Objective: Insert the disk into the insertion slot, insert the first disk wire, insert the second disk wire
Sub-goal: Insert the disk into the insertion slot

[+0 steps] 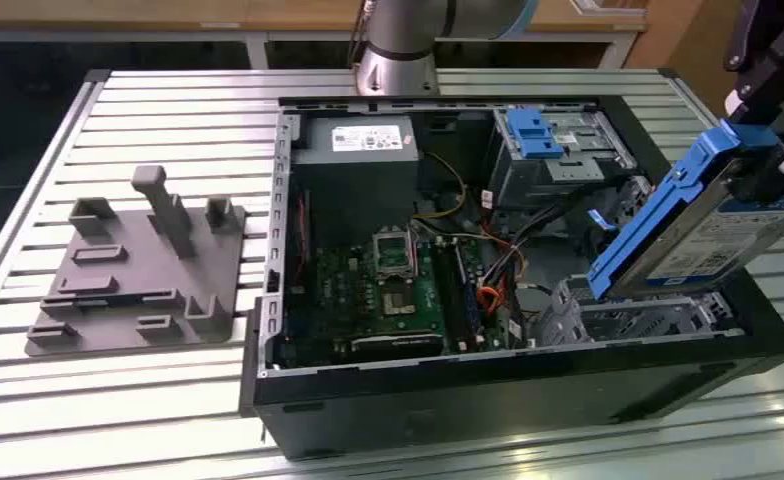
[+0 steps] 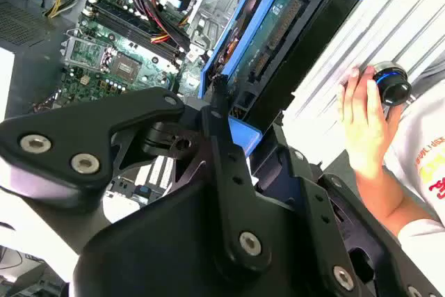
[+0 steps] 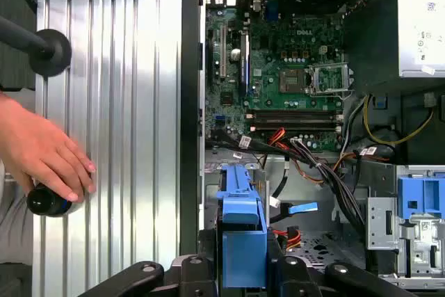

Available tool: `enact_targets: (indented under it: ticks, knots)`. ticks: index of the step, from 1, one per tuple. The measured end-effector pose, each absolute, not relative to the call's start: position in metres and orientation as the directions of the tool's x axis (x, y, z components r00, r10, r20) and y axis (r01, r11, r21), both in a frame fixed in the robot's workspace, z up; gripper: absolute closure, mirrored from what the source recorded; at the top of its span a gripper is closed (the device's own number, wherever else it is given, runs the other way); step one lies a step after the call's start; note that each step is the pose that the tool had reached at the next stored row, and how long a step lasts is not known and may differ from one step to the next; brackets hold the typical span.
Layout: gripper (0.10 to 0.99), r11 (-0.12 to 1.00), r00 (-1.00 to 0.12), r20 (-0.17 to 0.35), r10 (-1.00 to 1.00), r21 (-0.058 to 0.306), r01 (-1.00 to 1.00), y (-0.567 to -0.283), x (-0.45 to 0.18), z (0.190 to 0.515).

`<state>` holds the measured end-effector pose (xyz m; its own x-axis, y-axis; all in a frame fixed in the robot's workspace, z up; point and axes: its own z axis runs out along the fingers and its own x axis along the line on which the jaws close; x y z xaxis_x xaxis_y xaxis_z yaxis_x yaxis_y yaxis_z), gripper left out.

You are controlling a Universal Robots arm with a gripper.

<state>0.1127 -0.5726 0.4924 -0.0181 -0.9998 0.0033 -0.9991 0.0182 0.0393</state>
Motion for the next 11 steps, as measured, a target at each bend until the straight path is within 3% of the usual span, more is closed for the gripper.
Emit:
enact_targets:
  ticks: [11]
  knots:
    - [0.722, 0.018, -0.018, 0.003, -1.0, 0.039, -0.999, -0.5726, 0.1127, 0.4924]
